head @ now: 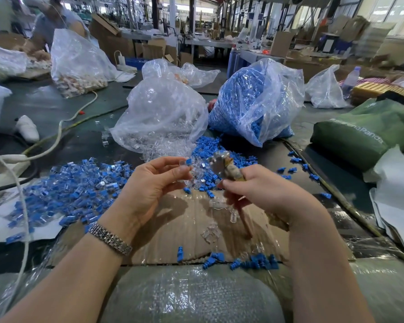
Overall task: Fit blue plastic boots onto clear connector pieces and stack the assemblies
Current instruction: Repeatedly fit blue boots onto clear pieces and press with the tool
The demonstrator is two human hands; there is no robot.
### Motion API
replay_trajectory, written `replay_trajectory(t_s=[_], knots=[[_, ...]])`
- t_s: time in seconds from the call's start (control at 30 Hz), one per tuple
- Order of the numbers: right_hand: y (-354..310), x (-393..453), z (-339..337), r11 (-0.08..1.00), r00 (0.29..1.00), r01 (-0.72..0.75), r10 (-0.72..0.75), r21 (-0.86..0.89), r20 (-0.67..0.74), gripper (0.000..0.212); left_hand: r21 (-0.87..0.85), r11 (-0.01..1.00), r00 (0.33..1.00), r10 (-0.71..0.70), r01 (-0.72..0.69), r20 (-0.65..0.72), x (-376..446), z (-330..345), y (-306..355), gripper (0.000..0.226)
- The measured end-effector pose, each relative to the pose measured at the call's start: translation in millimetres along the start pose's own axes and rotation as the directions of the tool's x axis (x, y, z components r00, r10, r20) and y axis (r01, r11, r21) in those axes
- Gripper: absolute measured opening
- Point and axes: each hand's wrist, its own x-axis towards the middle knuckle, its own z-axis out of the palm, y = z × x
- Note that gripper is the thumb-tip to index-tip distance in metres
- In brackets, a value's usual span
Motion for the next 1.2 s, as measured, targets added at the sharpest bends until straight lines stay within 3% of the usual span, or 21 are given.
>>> replay_trajectory(t_s=[0.13,0.53,1.07,1.2], knots=[[-7.3,4.9,13.9,0.984,0.993,0.070,-0.054,-0.166,0.100,0.035,0.029,0.999,0.999,0.037,-0.037,-0.006,1.8,-2.1,-1.9,0.033],[-13.9,3.1,21.6,0.989,0.983,0.111,-0.095,-0.097,0.158,0.031,0.205,0.971,0.992,0.127,-0.122,-0.010,-0.7,2.8,-2.9,0.022],[-11.0,1.3,30.7,0.996,0.997,0.068,-0.065,-0.063,0.047,0.050,0.404,0.898,0.975,0.216,-0.175,-0.057,0.2,6.3,-5.5,0.022],[-10.3,-3.9,19.0,0.998,1.000,0.019,-0.019,-0.067,-0.005,0.051,0.402,0.894,0.952,0.272,-0.196,-0.141,0.2,-5.7,-1.0,0.012]])
